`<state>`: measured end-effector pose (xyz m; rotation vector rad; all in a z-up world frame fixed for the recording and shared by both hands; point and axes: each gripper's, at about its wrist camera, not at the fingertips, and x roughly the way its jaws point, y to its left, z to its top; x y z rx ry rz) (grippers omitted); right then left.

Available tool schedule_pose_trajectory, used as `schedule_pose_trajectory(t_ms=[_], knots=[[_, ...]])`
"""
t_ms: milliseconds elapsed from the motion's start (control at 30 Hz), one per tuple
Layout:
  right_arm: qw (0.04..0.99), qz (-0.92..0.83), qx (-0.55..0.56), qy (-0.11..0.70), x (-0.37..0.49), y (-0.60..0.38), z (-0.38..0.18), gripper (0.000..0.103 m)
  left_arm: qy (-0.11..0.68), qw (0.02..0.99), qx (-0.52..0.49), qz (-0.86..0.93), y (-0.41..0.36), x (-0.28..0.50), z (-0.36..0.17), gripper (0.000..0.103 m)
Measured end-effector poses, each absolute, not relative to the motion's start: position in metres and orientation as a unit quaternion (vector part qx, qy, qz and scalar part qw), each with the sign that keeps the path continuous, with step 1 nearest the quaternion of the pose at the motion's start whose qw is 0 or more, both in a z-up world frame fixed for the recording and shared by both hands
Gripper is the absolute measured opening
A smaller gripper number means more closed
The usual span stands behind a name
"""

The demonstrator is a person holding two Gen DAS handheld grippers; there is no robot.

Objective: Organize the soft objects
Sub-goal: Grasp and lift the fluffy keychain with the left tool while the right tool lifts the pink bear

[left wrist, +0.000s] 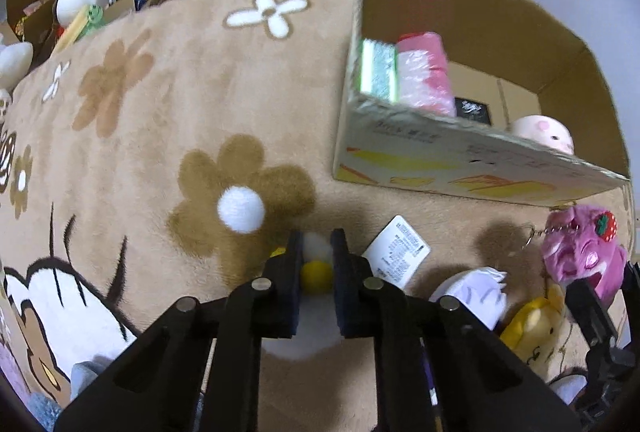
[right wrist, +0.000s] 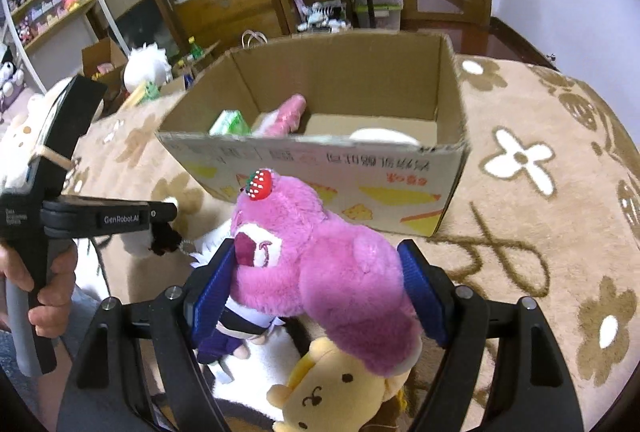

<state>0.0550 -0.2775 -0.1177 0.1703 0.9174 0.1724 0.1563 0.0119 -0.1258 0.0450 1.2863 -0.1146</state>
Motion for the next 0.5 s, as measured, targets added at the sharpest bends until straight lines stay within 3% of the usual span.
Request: schedule_pose_trajectory(t_ms=[200,500], knots=[[0.899,0.076,0.088,0.421,0.045,-0.282,-0.102,0.083,0.585,0.809,0.02,-0.056,0.004,0.15,-0.117,0.011],[0.919,0.071,0.098,0.376,0.024,-0.293,-0.069,0.084,0.509,0.858,0.024,-0.066,-0.006,0.117,-0.057,0.011]])
